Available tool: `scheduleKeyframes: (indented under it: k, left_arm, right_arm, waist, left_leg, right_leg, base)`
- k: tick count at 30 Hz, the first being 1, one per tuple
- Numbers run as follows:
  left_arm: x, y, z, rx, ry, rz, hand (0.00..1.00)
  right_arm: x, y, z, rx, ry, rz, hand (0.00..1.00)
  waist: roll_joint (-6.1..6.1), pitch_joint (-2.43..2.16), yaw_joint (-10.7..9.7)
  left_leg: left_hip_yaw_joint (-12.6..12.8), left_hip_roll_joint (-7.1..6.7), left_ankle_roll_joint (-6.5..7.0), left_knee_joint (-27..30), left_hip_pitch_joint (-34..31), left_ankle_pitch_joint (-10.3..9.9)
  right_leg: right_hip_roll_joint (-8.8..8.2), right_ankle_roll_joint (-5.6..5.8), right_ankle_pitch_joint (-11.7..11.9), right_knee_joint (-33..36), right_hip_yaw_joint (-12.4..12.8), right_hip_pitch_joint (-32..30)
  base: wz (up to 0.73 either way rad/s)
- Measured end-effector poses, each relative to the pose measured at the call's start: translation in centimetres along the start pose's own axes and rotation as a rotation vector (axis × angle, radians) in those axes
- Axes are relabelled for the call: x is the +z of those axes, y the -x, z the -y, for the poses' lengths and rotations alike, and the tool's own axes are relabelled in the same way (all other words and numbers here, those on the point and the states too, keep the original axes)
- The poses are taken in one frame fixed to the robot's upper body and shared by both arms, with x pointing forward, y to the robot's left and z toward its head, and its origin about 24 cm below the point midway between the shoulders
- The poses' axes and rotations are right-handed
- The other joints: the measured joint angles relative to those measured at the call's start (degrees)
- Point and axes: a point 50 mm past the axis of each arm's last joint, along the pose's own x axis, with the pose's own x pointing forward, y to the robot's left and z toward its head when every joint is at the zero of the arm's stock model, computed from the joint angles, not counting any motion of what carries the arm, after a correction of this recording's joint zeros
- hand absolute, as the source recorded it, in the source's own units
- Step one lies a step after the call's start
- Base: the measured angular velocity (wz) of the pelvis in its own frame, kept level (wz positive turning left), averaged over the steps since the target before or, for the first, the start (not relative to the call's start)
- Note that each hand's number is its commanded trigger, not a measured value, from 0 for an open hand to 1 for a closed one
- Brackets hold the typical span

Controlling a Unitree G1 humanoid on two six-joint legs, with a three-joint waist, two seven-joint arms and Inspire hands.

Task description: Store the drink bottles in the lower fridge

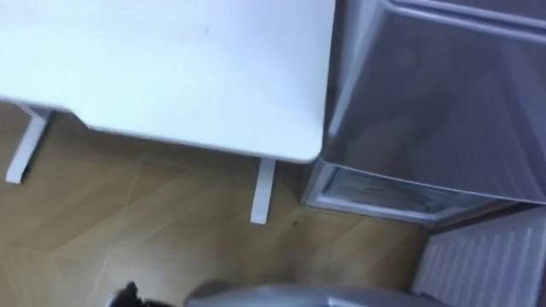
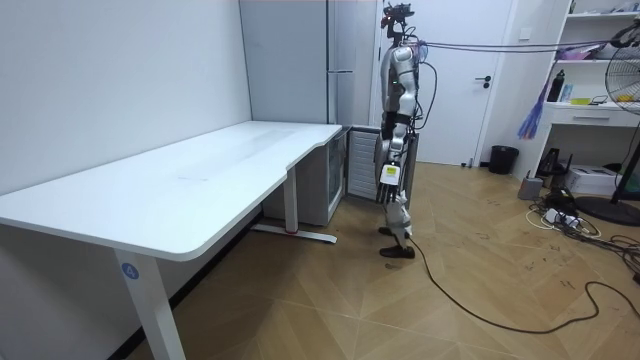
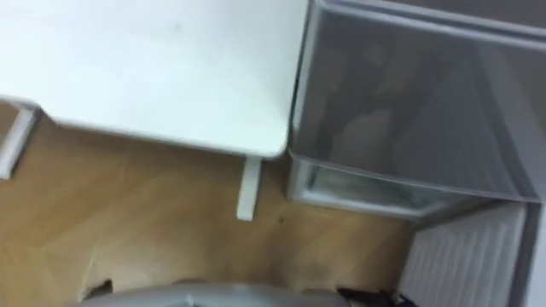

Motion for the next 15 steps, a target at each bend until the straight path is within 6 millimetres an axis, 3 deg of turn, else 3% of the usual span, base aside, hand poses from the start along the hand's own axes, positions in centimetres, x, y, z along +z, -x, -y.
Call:
scheduleKeyframes:
  k: [10,15]
  left_arm:
    - [1.6,-0.1,0.1,0.02,0.012,0.047,0.0]
    - [1.8,-0.2,0.2,0.018,0.033,0.045,0.0]
  right_arm:
    - [-1.0,0.2,0.6,-0.011,-0.096,0.006,0.0]
    - [-1.3,0.2,0.9,-0.02,-0.132,0.004,0.0]
  waist:
    - [0.86,-0.11,-1.75]
    - [1.04,-0.12,-2.89]
  left_leg:
    - [2.56,0.09,0.38,-2.72,2.5,0.52]
    - [3.06,0.01,0.6,-3.39,3.35,0.64]
  right_leg:
    - [0.73,0.28,1.76,-1.98,6.06,0.16]
    - [0.79,0.41,1.9,-1.88,7.6,0.14]
  base:
    - [-0.22]
    - [-0.15]
